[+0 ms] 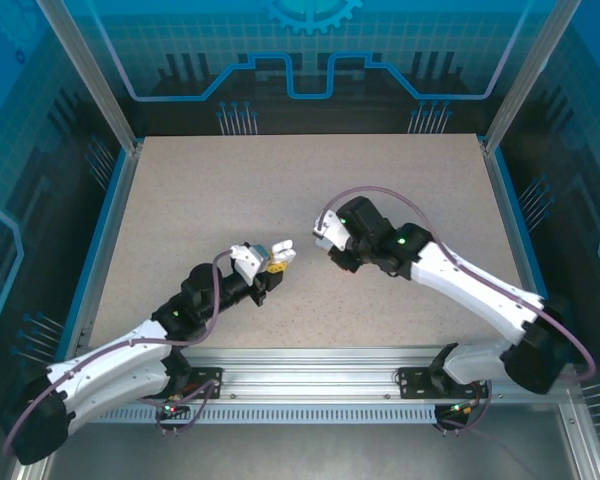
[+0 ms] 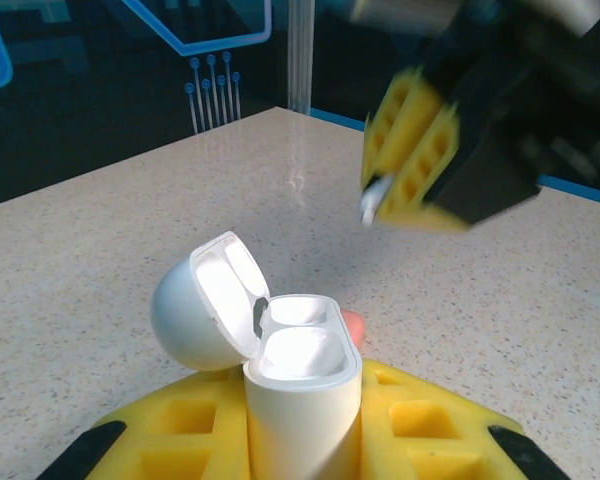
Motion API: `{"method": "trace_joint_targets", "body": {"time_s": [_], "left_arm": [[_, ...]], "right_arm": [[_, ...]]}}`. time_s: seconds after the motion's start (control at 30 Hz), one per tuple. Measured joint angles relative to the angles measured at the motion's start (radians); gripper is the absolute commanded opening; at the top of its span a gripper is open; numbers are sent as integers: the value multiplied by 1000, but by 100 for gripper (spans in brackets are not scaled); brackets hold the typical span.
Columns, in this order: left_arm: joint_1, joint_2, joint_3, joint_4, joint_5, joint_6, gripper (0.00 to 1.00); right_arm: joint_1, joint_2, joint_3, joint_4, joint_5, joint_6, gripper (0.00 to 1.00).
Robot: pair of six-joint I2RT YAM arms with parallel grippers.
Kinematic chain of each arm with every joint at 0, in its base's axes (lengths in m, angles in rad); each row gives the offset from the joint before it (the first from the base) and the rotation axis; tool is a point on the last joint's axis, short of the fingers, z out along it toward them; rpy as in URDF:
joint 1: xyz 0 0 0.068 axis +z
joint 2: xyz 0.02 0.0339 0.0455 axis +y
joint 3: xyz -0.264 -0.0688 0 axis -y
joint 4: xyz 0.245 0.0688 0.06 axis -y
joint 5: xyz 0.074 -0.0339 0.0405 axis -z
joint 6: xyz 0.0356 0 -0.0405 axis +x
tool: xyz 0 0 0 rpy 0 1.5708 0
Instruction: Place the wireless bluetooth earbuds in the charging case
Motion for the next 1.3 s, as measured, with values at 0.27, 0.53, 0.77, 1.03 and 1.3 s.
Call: {"method": "trace_joint_targets", "body": {"time_s": [0.27, 0.53, 0.77, 1.03, 1.3], "left_arm": [[0, 198, 0, 209, 114, 0, 0], [0, 348, 18, 383, 220, 1, 0], [0, 387, 66, 456, 259, -19, 0], [0, 406, 69, 527, 290, -78, 0], [0, 406, 70, 547, 315, -105, 0]], "right_arm": [[137, -112, 57, -101, 173, -178, 21], [211, -107, 129, -202, 375, -334, 21], [274, -67, 143, -220, 492, -392, 21], [291, -44, 129, -176, 522, -418, 21], [297, -44, 93, -135, 525, -452, 21]]}}
